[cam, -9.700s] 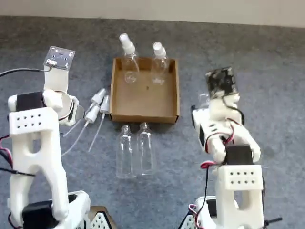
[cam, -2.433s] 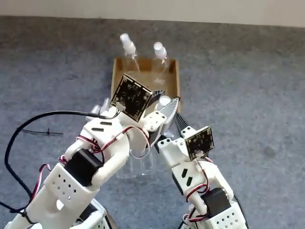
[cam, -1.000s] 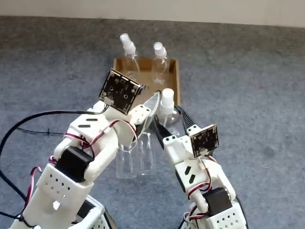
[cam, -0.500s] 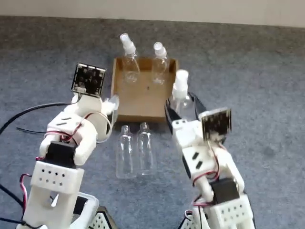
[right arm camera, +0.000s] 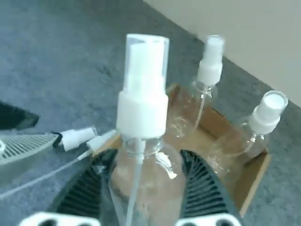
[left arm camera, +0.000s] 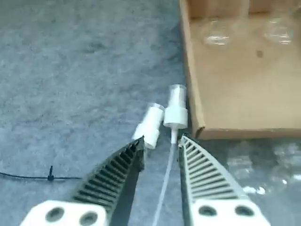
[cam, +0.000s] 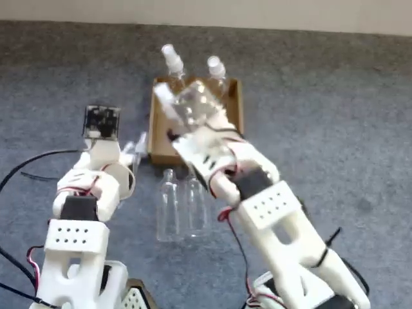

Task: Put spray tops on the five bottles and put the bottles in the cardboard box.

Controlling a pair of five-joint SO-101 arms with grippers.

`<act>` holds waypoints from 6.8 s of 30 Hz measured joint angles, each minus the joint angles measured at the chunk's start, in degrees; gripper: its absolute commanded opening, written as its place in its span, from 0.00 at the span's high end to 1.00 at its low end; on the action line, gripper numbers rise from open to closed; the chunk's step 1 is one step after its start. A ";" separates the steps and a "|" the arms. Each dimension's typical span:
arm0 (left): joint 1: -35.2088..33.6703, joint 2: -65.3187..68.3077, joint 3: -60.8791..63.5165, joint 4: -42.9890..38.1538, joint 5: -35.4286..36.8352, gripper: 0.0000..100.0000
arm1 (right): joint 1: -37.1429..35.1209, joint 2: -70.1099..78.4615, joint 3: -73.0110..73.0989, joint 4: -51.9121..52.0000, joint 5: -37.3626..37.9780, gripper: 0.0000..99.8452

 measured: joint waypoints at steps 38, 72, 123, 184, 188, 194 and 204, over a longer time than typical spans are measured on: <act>-13.63 0.09 4.04 -12.22 0.00 0.88 | 1.93 36.04 4.66 -67.43 -21.63 1.00; -13.63 0.09 4.04 -12.22 0.00 0.88 | 1.93 56.35 -2.55 -85.63 -17.32 1.00; -13.63 0.09 4.04 -12.22 0.00 0.88 | 1.67 62.86 -7.47 -83.25 -12.13 0.93; -13.63 0.09 4.04 -12.22 0.00 0.88 | -0.26 59.34 -5.36 -78.95 -14.07 0.81; -13.63 0.09 4.04 -12.22 0.00 0.88 | -0.26 59.34 -5.36 -78.95 -14.07 0.81; -13.63 0.09 4.04 -12.22 0.00 0.88 | -0.26 59.34 -5.36 -78.95 -14.07 0.81; -13.63 0.09 4.04 -12.22 0.00 0.88 | -0.26 59.34 -5.36 -78.95 -13.98 0.77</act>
